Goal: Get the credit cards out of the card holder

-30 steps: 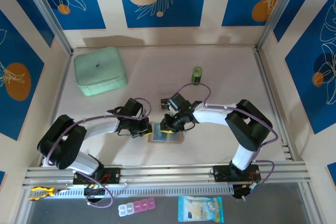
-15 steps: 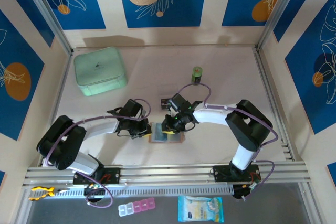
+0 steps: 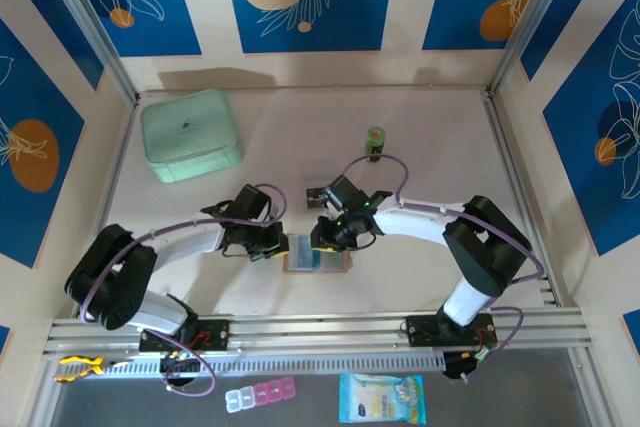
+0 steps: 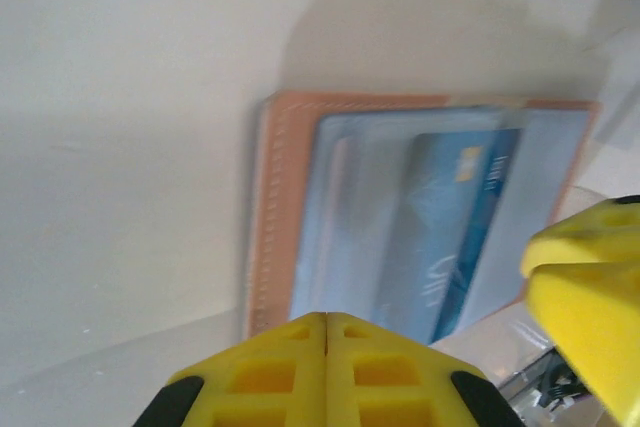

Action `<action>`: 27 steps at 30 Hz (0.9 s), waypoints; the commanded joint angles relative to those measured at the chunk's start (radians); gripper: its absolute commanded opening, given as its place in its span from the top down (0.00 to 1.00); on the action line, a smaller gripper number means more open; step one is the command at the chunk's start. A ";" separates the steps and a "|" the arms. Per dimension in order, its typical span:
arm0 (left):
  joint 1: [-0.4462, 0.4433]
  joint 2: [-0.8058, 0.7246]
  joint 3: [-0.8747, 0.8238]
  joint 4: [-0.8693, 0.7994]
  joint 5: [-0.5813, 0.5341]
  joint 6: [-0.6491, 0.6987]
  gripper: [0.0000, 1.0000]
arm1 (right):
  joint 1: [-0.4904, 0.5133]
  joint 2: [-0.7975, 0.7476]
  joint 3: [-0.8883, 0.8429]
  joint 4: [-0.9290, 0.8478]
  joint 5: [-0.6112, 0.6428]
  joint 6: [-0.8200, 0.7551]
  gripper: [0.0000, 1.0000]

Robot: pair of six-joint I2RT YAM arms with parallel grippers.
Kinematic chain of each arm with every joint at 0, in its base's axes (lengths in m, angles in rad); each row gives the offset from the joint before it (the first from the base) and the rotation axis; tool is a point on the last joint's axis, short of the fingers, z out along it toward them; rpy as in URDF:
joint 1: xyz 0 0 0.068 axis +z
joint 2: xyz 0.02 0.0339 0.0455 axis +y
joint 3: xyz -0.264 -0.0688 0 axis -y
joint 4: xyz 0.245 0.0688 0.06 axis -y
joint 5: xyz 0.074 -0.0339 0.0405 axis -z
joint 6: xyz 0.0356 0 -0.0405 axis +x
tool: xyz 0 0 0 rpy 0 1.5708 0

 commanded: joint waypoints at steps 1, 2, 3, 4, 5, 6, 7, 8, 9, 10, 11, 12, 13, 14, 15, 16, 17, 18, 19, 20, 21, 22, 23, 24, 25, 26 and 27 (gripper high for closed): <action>-0.004 -0.015 0.054 -0.025 0.010 0.020 0.93 | -0.007 -0.036 -0.008 -0.001 -0.023 0.002 0.75; -0.010 -0.006 0.064 -0.020 0.017 0.020 0.93 | -0.012 -0.038 -0.016 0.011 -0.035 0.007 0.75; -0.015 0.004 0.071 -0.017 0.021 0.019 0.93 | -0.016 -0.038 -0.021 0.020 -0.046 0.011 0.75; -0.021 0.018 0.078 -0.009 0.026 0.020 0.94 | -0.019 -0.039 -0.026 0.030 -0.059 0.015 0.75; -0.027 0.031 0.083 -0.002 0.031 0.021 0.94 | -0.024 -0.040 -0.033 0.041 -0.066 0.019 0.75; -0.030 0.044 0.086 0.003 0.033 0.022 0.94 | -0.026 -0.041 -0.039 0.049 -0.070 0.024 0.75; -0.034 0.057 0.088 0.010 0.034 0.021 0.95 | -0.028 -0.043 -0.045 0.058 -0.077 0.027 0.75; -0.037 0.068 0.088 0.015 0.033 0.019 0.96 | -0.032 -0.043 -0.050 0.066 -0.082 0.033 0.74; -0.040 0.074 0.085 0.020 0.030 0.017 0.96 | -0.034 -0.043 -0.055 0.074 -0.086 0.035 0.73; -0.041 0.083 0.082 0.027 0.030 0.016 0.96 | -0.035 -0.040 -0.062 0.079 -0.090 0.039 0.72; -0.042 0.091 0.079 0.031 0.033 0.014 0.96 | -0.037 -0.038 -0.066 0.084 -0.095 0.042 0.71; -0.044 0.097 0.078 0.030 0.029 0.016 0.96 | -0.040 -0.035 -0.069 0.088 -0.098 0.043 0.70; -0.044 0.102 0.076 0.028 0.024 0.017 0.97 | -0.043 -0.031 -0.072 0.093 -0.103 0.043 0.70; -0.045 0.105 0.072 0.025 0.015 0.019 0.97 | -0.045 -0.025 -0.074 0.100 -0.110 0.043 0.70; -0.045 0.107 0.068 0.029 0.012 0.019 0.97 | -0.048 -0.019 -0.075 0.106 -0.118 0.043 0.70; -0.044 0.113 0.063 0.038 0.015 0.020 0.97 | -0.049 -0.011 -0.076 0.113 -0.126 0.043 0.70; -0.045 0.121 0.060 0.044 0.019 0.018 0.97 | -0.050 -0.005 -0.078 0.119 -0.129 0.043 0.70; -0.045 0.126 0.059 0.048 0.024 0.017 0.97 | -0.051 0.000 -0.080 0.126 -0.131 0.043 0.70; -0.045 0.132 0.056 0.052 0.026 0.017 0.97 | -0.053 0.005 -0.082 0.131 -0.133 0.044 0.70; -0.047 0.136 0.054 0.050 0.026 0.017 0.97 | -0.057 0.013 -0.083 0.139 -0.136 0.044 0.70; -0.045 0.138 0.051 0.051 0.024 0.017 0.97 | -0.058 0.021 -0.084 0.146 -0.138 0.045 0.70; -0.044 0.138 0.047 0.049 0.022 0.017 0.97 | -0.061 0.028 -0.085 0.152 -0.142 0.045 0.71; -0.046 0.138 0.045 0.044 0.017 0.018 0.97 | -0.062 0.035 -0.086 0.158 -0.145 0.045 0.71; -0.046 0.138 0.045 0.037 0.014 0.019 0.97 | -0.063 0.041 -0.087 0.163 -0.147 0.046 0.71; -0.046 0.137 0.045 0.031 0.012 0.021 0.97 | -0.063 0.045 -0.088 0.165 -0.146 0.046 0.71; -0.045 0.136 0.045 0.023 0.007 0.024 0.97 | -0.063 0.051 -0.089 0.164 -0.143 0.045 0.71; -0.045 0.132 0.043 0.018 0.002 0.025 0.97 | -0.063 0.053 -0.090 0.162 -0.139 0.044 0.71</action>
